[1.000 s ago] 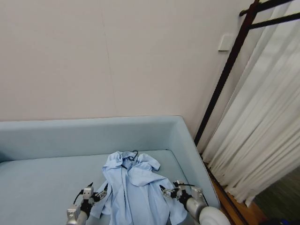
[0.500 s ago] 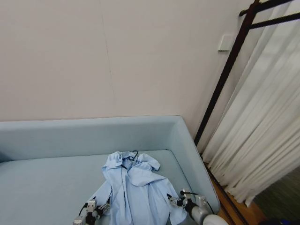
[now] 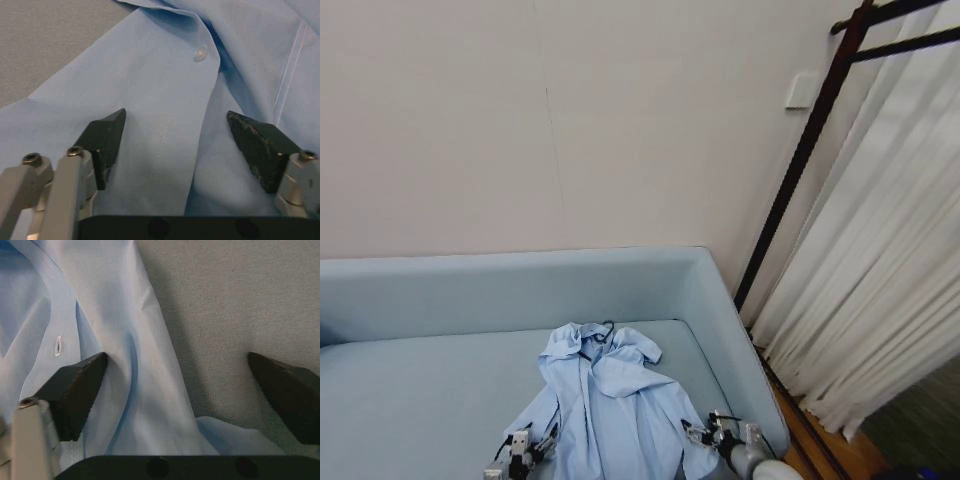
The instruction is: Pick up the clothes from the sofa and hang them on the clothes hanger.
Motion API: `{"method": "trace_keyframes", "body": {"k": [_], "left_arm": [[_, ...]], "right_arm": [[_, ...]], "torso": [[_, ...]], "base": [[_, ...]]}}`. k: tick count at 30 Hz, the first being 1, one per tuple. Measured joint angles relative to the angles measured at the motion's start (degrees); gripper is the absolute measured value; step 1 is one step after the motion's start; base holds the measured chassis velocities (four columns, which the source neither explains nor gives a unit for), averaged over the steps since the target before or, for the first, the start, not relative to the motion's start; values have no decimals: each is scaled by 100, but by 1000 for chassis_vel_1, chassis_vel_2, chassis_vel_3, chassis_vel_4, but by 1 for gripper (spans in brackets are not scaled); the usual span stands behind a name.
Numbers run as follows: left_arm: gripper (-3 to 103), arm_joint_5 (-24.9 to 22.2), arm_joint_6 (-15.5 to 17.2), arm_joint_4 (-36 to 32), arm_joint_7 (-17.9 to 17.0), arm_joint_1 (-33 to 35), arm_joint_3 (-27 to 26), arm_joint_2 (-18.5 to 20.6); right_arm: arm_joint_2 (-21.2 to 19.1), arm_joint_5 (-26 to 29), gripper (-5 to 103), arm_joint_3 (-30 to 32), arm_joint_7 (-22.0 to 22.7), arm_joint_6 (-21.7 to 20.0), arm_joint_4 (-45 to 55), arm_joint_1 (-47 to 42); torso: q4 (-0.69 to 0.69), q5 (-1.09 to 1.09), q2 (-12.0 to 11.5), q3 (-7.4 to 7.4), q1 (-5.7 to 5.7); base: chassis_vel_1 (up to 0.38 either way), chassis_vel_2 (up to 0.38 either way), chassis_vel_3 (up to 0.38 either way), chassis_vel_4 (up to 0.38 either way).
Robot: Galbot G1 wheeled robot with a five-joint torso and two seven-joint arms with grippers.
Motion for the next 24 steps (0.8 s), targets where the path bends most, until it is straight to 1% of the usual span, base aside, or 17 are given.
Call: {"method": "trace_keyframes", "body": {"k": [1, 3, 4, 6, 7, 9, 10, 12, 13, 15, 16, 17, 18, 19, 22, 24], "left_arm": [[66, 0, 0, 0, 0, 0, 0, 0], [54, -3, 23, 2, -21, -33, 58, 10], [54, -3, 26, 2, -30, -43, 83, 12], [43, 7, 27, -6, -57, -55, 123, 12], [43, 7, 27, -6, -57, -55, 123, 12], [33, 18, 29, -51, -66, -50, 155, 5], [33, 32, 29, -83, -71, -36, 165, -1], [22, 89, 22, -157, -76, 20, 175, -25], [22, 89, 22, -157, -76, 20, 175, -25], [11, 173, -13, -241, -78, 91, 176, -55], [11, 212, -34, -280, -78, 125, 176, -69], [6, 247, -51, -315, -78, 157, 175, -85], [2, 276, -68, -353, -78, 188, 175, -102], [2, 276, -68, -353, -78, 188, 175, -102], [0, 321, -108, -462, -74, 263, 151, -153], [0, 349, -141, -487, -70, 301, 129, -183]], "right_arm": [[0, 0, 89, 0, 0, 0, 0, 0], [18, -19, 78, -10, 2, 49, -24, -3], [22, -40, 78, -11, 3, 79, -26, -21], [23, -94, 67, -9, 5, 131, -11, -73], [23, -94, 67, -9, 5, 131, -11, -73], [20, -142, 57, -1, 5, 171, 57, -147], [21, -173, 57, 2, 5, 186, 92, -180], [30, -232, 45, 2, 0, 219, 182, -261], [30, -232, 45, 2, 0, 219, 182, -261], [34, -243, 35, -24, -17, 224, 290, -334], [37, -253, 29, -37, -20, 224, 342, -358], [36, -264, 29, -55, -20, 223, 393, -374], [34, -274, 24, -83, -20, 223, 451, -390], [34, -274, 24, -83, -20, 223, 451, -390], [23, -319, 8, -154, -20, 220, 605, -441], [23, -359, 8, -176, -21, 218, 674, -466]], "torso": [[0, 0, 0, 0, 0], [0, 0, 0, 0, 0], [0, 0, 0, 0, 0], [1, 0, 0, 0, 0], [1, 0, 0, 0, 0], [2, 2, 0, 0, 0], [3, 4, 0, 0, 0], [5, 6, -1, 0, 0], [5, 6, -1, 0, 0], [6, 8, -1, 0, 0], [6, 9, -1, 1, 0], [6, 7, -1, 1, 0], [7, 6, -1, 0, 0], [7, 6, -1, 0, 0], [4, 5, -1, 0, 0], [4, 4, -1, 0, 0]], "base": [[0, 0, 0, 0], [0, 0, 0, 0], [0, 0, 0, 0], [0, 0, 0, 0], [0, 0, 0, 0], [0, 0, 0, 0], [0, 0, 0, 0], [0, 0, 0, 0], [0, 0, 0, 0], [0, 0, 0, 0], [0, 0, 0, 0], [0, 0, 0, 0], [0, 0, 0, 0], [0, 0, 0, 0], [0, 0, 0, 0], [0, 0, 0, 0]]}}
